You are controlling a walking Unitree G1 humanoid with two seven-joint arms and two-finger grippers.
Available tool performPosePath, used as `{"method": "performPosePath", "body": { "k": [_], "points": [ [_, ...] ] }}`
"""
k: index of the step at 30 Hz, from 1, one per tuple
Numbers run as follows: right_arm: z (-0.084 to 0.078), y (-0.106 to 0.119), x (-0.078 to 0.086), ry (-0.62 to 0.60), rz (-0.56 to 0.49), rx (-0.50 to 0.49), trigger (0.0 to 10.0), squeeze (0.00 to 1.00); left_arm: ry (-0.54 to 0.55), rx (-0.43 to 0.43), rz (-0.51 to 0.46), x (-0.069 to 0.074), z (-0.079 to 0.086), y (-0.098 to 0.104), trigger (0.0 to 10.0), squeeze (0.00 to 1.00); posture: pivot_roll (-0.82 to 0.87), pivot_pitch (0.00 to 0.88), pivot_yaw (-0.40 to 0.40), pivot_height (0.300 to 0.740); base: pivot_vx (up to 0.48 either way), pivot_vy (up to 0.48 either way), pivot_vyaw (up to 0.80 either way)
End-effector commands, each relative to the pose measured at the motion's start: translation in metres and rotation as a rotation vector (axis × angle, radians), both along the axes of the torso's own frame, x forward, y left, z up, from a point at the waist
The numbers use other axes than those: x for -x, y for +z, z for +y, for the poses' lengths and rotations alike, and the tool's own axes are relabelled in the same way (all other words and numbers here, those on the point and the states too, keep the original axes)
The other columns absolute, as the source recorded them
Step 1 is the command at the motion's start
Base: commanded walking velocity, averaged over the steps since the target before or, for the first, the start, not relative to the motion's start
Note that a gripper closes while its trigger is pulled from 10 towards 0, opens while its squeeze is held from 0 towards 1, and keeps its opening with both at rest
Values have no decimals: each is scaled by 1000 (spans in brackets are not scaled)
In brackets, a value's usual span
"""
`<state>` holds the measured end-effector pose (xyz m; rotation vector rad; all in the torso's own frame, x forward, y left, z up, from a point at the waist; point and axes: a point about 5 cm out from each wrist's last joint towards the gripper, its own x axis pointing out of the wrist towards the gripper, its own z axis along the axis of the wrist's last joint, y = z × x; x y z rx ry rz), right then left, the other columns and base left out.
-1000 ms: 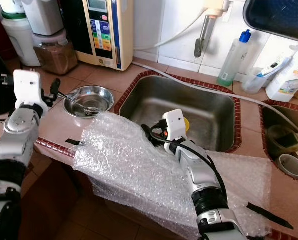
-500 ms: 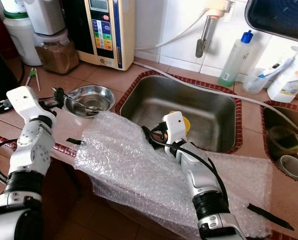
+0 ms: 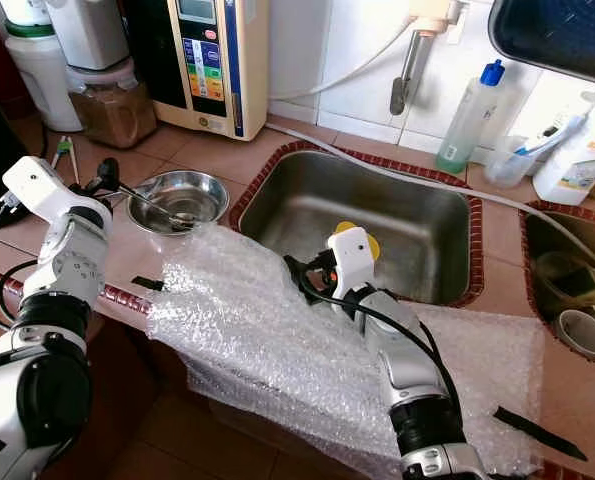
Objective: Kitchen organization
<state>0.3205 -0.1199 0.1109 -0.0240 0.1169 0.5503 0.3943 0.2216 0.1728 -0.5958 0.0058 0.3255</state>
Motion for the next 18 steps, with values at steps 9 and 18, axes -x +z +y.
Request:
{"method": "performPosePath", "body": {
  "k": [9,18],
  "points": [
    [15,29,29,262,-86,-130,10000,0,-40,70,-7,-9,-7,9,10000,1000,-151,56,18,740,0,0,0],
    [3,54,14,80,-282,-42,10000,0,-45,47,-30,-12,-6,18,10000,1000,-148,56,22,740,0,0,0]
  ]
}}
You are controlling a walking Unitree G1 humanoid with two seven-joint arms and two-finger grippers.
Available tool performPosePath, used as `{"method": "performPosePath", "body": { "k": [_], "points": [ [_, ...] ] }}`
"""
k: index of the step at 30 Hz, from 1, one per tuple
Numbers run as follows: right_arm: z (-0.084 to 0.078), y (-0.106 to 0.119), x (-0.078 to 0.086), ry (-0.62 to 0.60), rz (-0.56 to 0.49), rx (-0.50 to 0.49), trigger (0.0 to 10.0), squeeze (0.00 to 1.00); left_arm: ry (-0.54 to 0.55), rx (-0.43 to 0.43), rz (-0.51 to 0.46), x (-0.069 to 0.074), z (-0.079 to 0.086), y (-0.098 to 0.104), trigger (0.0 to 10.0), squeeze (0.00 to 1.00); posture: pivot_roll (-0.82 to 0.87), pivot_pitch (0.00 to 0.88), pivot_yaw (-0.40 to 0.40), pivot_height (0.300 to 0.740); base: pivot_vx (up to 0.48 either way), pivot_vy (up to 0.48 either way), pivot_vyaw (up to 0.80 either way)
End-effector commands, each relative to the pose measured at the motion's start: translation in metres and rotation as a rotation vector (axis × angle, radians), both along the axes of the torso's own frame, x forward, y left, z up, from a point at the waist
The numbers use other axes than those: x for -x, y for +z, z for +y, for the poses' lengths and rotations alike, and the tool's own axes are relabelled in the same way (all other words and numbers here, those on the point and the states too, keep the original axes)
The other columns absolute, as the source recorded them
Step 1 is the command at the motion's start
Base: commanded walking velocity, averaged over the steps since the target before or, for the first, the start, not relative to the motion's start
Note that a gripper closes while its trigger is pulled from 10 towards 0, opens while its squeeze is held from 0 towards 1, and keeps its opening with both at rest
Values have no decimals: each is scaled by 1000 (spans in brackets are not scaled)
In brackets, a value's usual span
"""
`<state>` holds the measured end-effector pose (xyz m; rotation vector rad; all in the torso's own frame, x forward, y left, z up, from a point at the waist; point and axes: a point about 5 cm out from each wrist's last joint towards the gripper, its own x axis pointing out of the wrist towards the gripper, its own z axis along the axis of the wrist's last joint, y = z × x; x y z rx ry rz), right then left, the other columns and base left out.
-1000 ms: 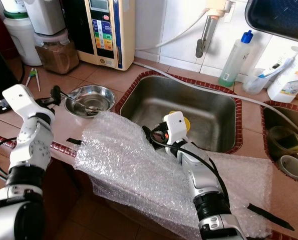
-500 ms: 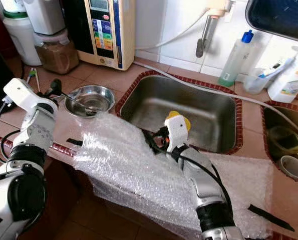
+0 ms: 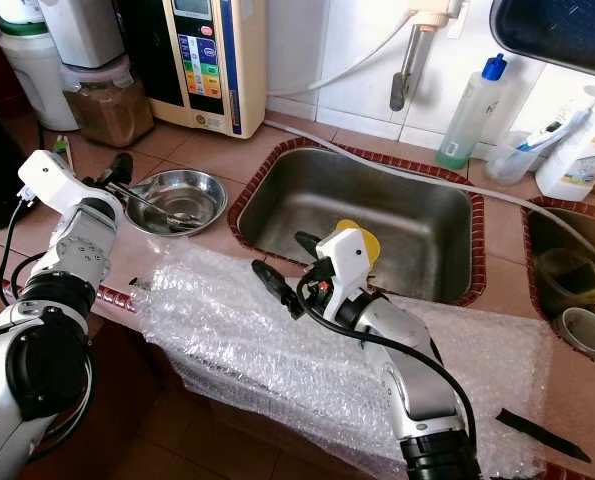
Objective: Kitchen organization
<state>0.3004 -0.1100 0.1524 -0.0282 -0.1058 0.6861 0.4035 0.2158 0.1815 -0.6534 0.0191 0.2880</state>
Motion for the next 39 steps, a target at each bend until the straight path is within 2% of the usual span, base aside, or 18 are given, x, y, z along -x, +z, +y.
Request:
{"method": "performPosePath", "body": {
  "k": [1,4,5,7,9,10,11,12,13,20,27,28,29,30,31,32,33,39],
  "points": [
    [-10,18,-10,-110,-97,3,10000,0,-8,-9,-24,-3,-1,9,10000,937,-148,56,22,740,0,0,0],
    [-16,32,-15,-167,-131,-42,10000,0,-12,-11,-25,-3,-1,9,10000,835,-144,54,22,740,0,0,0],
    [-16,44,-17,-166,-141,-100,10000,0,-12,-13,-24,-3,0,9,10000,765,-141,52,22,740,0,0,0],
    [-14,58,-18,-142,-136,-161,10000,0,-9,-12,-23,-3,1,9,10000,753,-138,49,22,740,0,0,0],
    [-7,67,-14,-50,-106,-218,10000,0,-6,-12,-20,-3,2,8,10000,741,-139,48,22,740,0,0,0],
    [-1,71,-8,30,-99,-220,10000,0,1,-17,-15,-2,3,8,10000,671,-139,48,22,740,0,0,0],
    [6,73,0,115,-93,-207,10000,0,7,-19,-12,-2,4,8,10000,122,-141,46,22,740,0,0,0],
    [12,74,8,183,-92,-192,10000,0,20,-20,-12,-2,6,8,10000,0,-141,46,22,740,0,0,0],
    [19,75,18,269,-85,-178,10000,0,35,-25,-19,-1,8,9,10000,0,-142,45,22,740,0,0,0],
    [37,74,50,493,-32,-137,10000,0,10,44,8,-2,4,5,10000,0,-156,43,25,740,0,0,0],
    [37,73,53,512,3,-113,10000,0,-36,100,63,-4,-6,0,9961,0,-157,43,33,740,0,0,0],
    [37,72,54,517,5,-112,10000,0,-37,102,65,-4,-6,-1,7451,0,-157,43,33,740,0,0,0],
    [38,72,55,524,8,-110,10000,0,-40,112,66,-4,-7,-1,5647,0,-159,42,34,740,0,0,0],
    [39,72,56,530,13,-107,10000,0,-41,124,70,-4,-7,-2,1216,0,-159,42,34,740,0,0,0],
    [39,71,57,538,17,-104,10000,0,-44,132,67,-4,-8,-2,1216,0,-160,42,35,740,0,0,0],
    [40,71,59,548,25,-103,10000,0,-45,148,67,-5,-8,-2,235,0,-161,41,36,740,0,0,0],
    [40,71,62,563,38,-98,10000,0,-47,169,63,-5,-8,-1,0,0,-161,41,37,740,0,0,0],
    [40,68,63,564,49,-79,10000,0,-42,204,57,-5,-6,1,0,0,-164,39,40,740,0,0,0]
  ]
}}
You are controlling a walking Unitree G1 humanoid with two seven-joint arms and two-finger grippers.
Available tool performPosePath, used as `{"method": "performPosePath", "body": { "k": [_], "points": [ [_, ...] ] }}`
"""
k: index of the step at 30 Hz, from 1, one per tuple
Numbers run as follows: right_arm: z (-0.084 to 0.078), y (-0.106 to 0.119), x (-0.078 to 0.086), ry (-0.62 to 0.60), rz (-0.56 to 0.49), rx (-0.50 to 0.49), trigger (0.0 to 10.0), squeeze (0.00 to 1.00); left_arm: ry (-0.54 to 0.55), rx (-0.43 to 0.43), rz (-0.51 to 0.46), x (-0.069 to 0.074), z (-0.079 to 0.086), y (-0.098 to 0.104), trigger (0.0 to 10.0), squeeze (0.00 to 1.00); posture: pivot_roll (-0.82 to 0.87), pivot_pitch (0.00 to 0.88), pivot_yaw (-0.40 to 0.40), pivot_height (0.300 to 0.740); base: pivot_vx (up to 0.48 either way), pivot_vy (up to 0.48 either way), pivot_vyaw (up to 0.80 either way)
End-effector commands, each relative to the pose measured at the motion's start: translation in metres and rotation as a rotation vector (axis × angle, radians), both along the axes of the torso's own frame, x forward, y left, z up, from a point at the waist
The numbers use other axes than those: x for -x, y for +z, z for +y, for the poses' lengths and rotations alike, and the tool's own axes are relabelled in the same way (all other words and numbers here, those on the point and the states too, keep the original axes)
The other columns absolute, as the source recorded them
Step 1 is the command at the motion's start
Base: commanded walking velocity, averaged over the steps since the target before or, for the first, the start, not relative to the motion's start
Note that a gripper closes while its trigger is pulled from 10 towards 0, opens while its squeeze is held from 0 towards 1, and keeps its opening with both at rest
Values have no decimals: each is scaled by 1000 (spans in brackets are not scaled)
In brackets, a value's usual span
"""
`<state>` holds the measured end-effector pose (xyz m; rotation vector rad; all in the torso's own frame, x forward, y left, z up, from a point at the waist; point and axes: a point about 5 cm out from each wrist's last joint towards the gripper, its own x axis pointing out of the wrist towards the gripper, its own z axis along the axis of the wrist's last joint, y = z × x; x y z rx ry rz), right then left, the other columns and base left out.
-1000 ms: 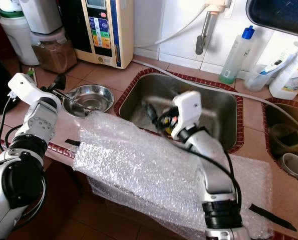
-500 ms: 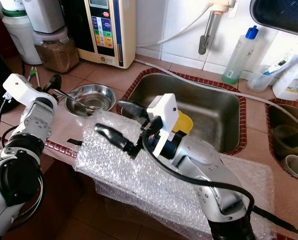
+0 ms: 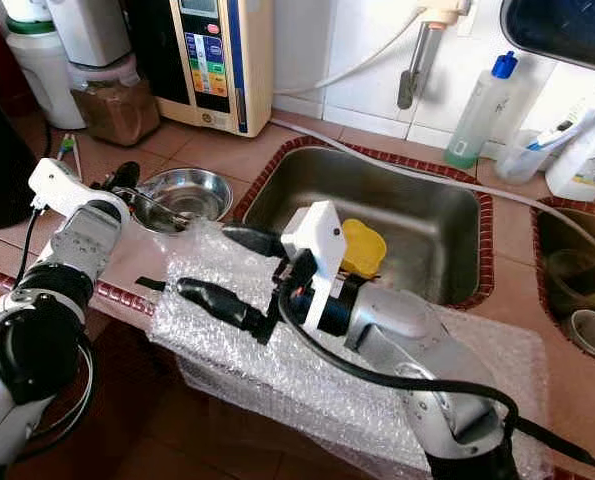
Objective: Kitchen organization
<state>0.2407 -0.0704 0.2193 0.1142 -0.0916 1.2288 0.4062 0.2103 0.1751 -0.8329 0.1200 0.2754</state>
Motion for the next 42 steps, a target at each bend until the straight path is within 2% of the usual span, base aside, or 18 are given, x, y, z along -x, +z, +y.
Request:
{"method": "performPosePath", "body": {
  "k": [1,9,11,19,31,42],
  "points": [
    [0,1,3,15,-11,12,10000,0,-6,13,-7,-3,-1,7,0,0,-164,39,40,740,0,0,0],
    [0,-2,3,7,-10,36,10000,0,5,49,10,-1,2,4,0,0,-164,33,42,740,0,0,0],
    [0,-2,3,7,-10,37,10000,0,0,42,42,0,2,0,0,0,-164,29,43,740,0,0,0],
    [1,-3,2,8,-14,42,10000,0,-31,43,59,0,-4,-3,0,0,-163,25,45,740,0,0,0],
    [2,-6,3,5,-9,51,10000,0,-67,-32,114,3,-3,-12,0,0,-159,31,47,740,0,0,0],
    [3,-8,2,6,-7,59,10000,0,-44,-68,146,6,1,-20,0,0,-146,34,40,740,0,0,0]
  ]
}}
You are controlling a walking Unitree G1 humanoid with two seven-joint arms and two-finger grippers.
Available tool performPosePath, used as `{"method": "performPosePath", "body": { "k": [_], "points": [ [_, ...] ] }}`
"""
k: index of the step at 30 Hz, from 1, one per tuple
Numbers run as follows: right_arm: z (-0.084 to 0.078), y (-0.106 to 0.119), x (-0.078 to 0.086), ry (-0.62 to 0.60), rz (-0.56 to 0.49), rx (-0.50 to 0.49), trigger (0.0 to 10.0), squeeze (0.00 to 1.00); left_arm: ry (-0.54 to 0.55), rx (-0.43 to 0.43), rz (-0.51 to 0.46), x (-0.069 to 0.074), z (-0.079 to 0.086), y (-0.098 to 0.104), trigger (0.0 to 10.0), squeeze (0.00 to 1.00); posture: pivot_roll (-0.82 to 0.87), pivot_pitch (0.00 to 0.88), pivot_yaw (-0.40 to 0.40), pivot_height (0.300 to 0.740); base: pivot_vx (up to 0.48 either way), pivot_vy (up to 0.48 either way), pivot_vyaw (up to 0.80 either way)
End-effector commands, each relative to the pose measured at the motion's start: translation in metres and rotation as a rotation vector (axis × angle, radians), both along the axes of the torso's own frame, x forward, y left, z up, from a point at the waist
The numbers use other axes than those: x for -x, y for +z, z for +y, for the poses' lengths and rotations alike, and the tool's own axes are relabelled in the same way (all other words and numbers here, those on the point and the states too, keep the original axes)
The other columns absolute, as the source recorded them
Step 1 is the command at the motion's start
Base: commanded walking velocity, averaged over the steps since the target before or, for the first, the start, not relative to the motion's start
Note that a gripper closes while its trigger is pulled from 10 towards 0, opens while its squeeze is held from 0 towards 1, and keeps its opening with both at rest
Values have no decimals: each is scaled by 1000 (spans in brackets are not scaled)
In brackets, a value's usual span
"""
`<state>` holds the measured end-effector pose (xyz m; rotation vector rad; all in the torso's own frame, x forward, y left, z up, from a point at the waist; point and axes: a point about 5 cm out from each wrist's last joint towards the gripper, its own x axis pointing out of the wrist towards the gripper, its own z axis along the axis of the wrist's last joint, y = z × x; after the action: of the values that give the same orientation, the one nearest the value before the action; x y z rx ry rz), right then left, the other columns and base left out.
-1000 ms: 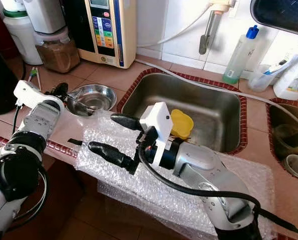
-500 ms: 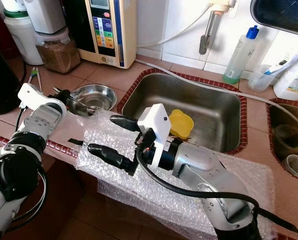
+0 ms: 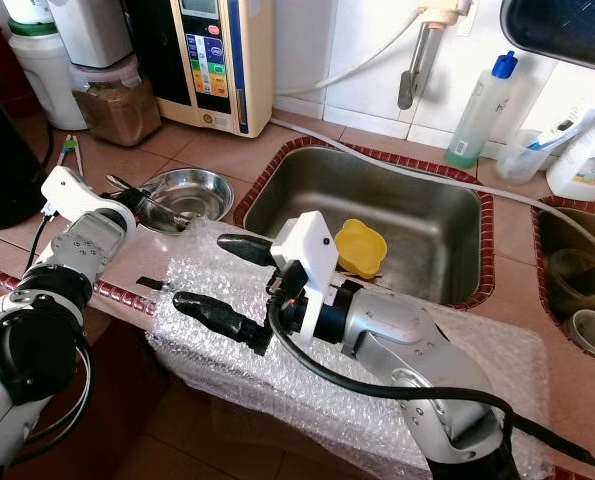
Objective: Kitchen organization
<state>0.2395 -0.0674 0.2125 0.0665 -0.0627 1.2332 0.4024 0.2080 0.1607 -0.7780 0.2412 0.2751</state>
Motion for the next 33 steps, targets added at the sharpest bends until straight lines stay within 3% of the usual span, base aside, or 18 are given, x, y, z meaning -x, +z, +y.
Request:
{"method": "performPosePath", "body": {
  "k": [1,12,19,24,33],
  "points": [
    [0,-1,0,4,-2,8,10000,0,7,-41,35,3,4,-7,0,0,-142,33,37,740,0,0,0],
    [1,-3,-2,4,-6,15,10000,0,19,-104,34,4,2,-8,0,0,-136,30,34,740,0,0,0],
    [2,-4,-3,9,-12,22,10000,0,46,-241,-56,-5,-2,19,0,0,-124,26,30,740,0,0,0],
    [2,-4,-5,9,-16,25,10000,0,51,-318,-92,-6,-5,28,0,0,-122,22,30,740,0,0,0],
    [3,-5,-8,8,-27,31,10000,0,53,-331,-144,-6,-20,31,0,0,-116,10,28,740,0,0,0]
  ]
}}
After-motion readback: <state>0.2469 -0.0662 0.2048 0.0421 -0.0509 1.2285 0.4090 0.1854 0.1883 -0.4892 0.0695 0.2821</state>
